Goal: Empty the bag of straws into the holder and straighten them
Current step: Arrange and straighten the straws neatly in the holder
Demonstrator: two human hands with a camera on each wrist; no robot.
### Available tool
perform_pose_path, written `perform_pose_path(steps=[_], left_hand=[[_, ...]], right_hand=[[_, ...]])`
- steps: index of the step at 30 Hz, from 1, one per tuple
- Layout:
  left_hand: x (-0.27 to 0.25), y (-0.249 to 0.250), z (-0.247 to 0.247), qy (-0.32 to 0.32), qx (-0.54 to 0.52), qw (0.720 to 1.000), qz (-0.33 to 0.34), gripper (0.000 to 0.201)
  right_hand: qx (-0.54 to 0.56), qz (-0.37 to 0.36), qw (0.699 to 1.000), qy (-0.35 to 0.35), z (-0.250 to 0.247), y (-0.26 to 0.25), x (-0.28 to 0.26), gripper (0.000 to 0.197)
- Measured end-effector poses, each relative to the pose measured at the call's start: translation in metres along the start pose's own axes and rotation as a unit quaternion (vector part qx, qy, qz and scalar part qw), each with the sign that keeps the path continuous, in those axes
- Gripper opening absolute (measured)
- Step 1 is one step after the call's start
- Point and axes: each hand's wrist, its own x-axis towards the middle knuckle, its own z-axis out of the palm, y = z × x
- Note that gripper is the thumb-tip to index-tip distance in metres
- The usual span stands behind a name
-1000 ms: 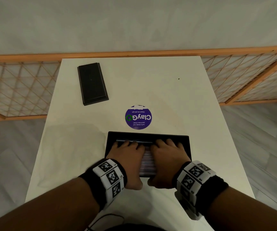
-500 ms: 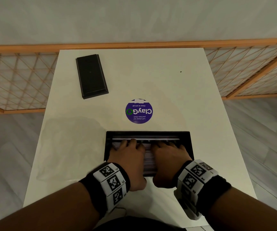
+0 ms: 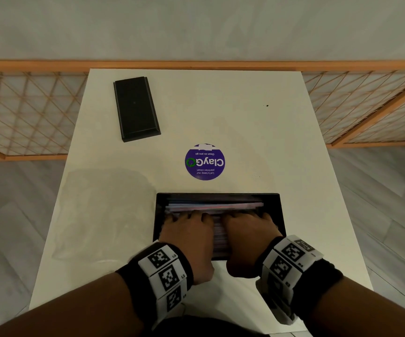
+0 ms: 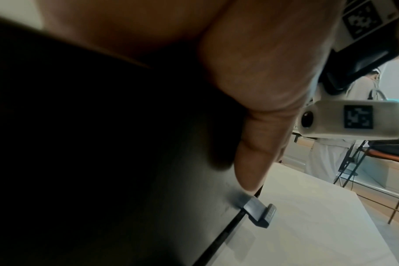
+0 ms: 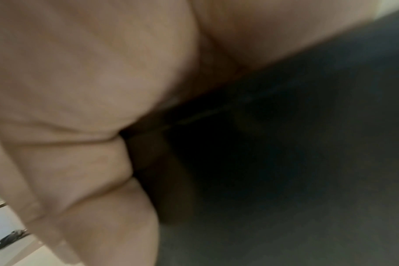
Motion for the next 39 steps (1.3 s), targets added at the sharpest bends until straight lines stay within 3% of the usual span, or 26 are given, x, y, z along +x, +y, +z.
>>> perform_pose_path(steps=[10, 19, 28, 35, 39], left_hand=[[0.002, -0.008, -0.007, -0.023, -0.003, 1.000, 0.013, 0.076], [0.014, -0.021, -0.045, -0.149, -0.001, 0.988, 0.035, 0.093], [0.020, -0.021, -0.062, -0.246, 0.093, 0.965, 0.006, 0.098], [0.016, -0.023, -0.072, -0.235, 0.090, 0.968, 0.021, 0.084], [0.006, -0.024, -0.090, -0.236, 0.103, 0.966, 0.037, 0.065]], right_hand=[[-0.012, 0.006, 1.000, 0.009, 0.005, 0.003, 0.001, 0.068], [0.004, 0.003, 1.000, -0.014, -0.003, 0.010, 0.002, 0.074], [0.000, -0.020, 1.000, -0.013, -0.003, 0.011, 0.003, 0.074], [0.000, -0.040, 0.999, 0.003, -0.002, 0.017, 0.001, 0.076], [0.006, -0.041, 0.999, 0.006, -0.001, 0.017, 0.000, 0.076]])
